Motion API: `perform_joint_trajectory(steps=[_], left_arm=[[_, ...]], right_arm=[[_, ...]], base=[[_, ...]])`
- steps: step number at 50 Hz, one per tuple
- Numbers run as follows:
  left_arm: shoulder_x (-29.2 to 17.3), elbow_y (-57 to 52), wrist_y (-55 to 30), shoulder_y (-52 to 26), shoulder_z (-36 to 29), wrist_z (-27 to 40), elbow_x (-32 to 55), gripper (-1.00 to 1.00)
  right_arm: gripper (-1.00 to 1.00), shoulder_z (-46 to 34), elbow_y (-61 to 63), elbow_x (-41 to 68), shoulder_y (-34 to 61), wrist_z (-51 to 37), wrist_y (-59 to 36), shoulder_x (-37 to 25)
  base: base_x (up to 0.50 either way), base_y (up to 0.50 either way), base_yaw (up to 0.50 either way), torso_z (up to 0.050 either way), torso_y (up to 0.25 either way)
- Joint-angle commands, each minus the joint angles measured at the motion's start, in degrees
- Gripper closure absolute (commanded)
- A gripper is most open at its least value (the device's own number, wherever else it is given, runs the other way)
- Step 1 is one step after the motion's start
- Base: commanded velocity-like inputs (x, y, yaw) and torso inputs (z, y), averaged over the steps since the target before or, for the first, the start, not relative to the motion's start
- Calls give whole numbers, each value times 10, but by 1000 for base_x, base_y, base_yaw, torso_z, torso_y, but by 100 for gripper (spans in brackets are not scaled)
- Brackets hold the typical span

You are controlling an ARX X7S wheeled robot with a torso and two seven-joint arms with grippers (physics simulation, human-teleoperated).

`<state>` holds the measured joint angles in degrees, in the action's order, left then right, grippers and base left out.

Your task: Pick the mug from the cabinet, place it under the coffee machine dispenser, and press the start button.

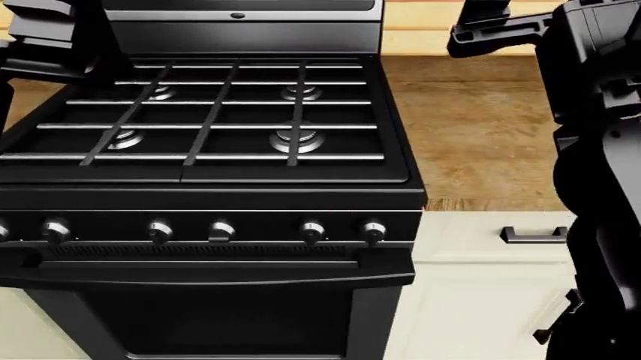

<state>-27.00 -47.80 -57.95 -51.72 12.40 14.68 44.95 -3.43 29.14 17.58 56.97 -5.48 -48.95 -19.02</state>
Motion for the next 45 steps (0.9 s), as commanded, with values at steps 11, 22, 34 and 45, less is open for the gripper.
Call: perform_joint_trajectory(steps=[11, 22, 34, 45], left_arm=[[0, 58, 23, -51, -44, -8, -31, -100], [16, 6, -62, -74, 27, 57, 78, -100], [9, -4, -80, -72, 32, 72, 98, -100], [4, -16, -92, -72, 40, 88, 118, -100]], right_arm=[[-100, -75, -383, -65, 335, 41, 114, 29], [-100, -106, -1041, -162, 761, 68, 325, 121], [-100, -58, -1041, -171, 772, 41, 166, 120], [-100, -47, -1041, -177, 760, 47, 123, 111]], base=[[0, 0, 0, 0, 0], [0, 0, 0, 0, 0], [0, 0, 0, 0, 0], [0, 0, 0, 0, 0]])
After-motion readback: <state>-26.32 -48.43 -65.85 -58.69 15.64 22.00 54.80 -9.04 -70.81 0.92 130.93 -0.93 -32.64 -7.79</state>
